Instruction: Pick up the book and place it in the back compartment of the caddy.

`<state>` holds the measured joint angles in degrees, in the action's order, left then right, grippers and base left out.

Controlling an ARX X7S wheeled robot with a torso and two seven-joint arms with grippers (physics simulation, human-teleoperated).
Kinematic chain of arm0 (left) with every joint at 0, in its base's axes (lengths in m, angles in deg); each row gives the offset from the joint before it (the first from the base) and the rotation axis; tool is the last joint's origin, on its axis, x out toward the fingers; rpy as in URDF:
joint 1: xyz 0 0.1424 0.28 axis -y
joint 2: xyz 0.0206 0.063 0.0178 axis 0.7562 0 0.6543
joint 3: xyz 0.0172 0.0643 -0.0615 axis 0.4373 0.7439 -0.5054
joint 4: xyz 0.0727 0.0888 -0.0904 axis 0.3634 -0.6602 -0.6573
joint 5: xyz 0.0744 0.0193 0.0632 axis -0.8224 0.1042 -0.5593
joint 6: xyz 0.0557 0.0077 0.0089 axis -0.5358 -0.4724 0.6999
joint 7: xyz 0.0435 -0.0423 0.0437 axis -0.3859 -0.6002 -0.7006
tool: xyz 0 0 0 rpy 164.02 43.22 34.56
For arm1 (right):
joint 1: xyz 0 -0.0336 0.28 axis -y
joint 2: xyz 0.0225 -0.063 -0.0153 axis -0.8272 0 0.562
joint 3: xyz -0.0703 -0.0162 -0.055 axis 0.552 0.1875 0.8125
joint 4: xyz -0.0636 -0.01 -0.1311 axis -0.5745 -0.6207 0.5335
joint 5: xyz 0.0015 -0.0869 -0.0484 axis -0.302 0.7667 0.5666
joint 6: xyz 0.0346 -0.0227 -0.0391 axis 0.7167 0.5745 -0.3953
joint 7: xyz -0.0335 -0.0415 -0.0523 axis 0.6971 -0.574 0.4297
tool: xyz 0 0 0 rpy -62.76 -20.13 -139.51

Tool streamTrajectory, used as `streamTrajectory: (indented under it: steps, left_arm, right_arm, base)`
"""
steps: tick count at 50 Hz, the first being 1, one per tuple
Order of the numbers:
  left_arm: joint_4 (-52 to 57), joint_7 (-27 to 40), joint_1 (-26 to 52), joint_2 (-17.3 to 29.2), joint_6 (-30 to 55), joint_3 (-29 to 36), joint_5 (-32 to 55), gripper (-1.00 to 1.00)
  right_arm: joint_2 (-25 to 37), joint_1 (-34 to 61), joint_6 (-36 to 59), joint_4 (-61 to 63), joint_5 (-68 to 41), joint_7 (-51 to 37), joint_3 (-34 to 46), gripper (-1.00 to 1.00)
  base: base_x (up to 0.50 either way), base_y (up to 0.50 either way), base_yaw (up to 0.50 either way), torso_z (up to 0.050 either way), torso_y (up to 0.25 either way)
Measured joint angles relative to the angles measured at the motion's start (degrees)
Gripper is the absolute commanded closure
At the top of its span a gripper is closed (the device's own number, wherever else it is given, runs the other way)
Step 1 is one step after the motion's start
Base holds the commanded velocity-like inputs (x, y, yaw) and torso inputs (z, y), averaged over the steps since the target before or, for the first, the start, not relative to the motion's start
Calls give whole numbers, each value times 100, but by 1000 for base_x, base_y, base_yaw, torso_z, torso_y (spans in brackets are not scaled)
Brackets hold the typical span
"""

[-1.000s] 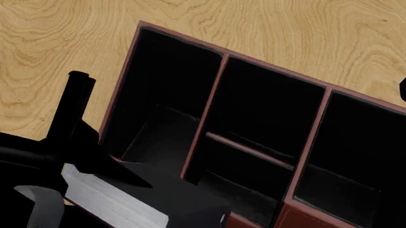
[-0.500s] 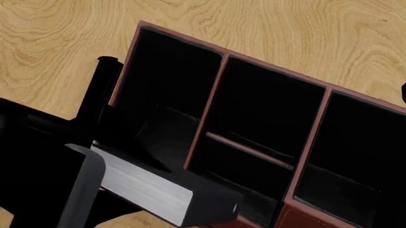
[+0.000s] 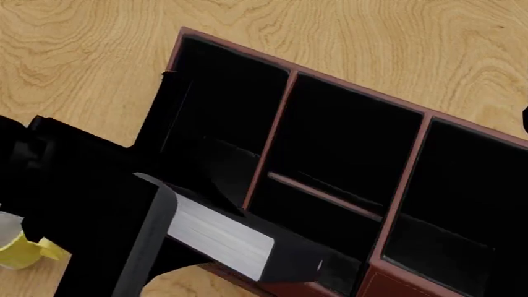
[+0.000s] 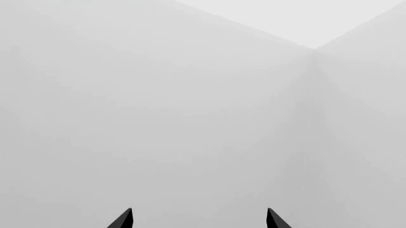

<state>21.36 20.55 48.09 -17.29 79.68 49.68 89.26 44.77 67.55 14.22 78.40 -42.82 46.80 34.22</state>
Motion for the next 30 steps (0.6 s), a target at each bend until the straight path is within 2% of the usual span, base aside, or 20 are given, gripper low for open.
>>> streamTrajectory:
  steps: [30]
  left_arm:
    - [-1176, -26, -34, -622, -858, 257, -341, 100]
  right_arm:
    - [3, -146, -96, -51, 68, 32, -30, -100]
  base:
    - [0, 0, 0, 0, 1]
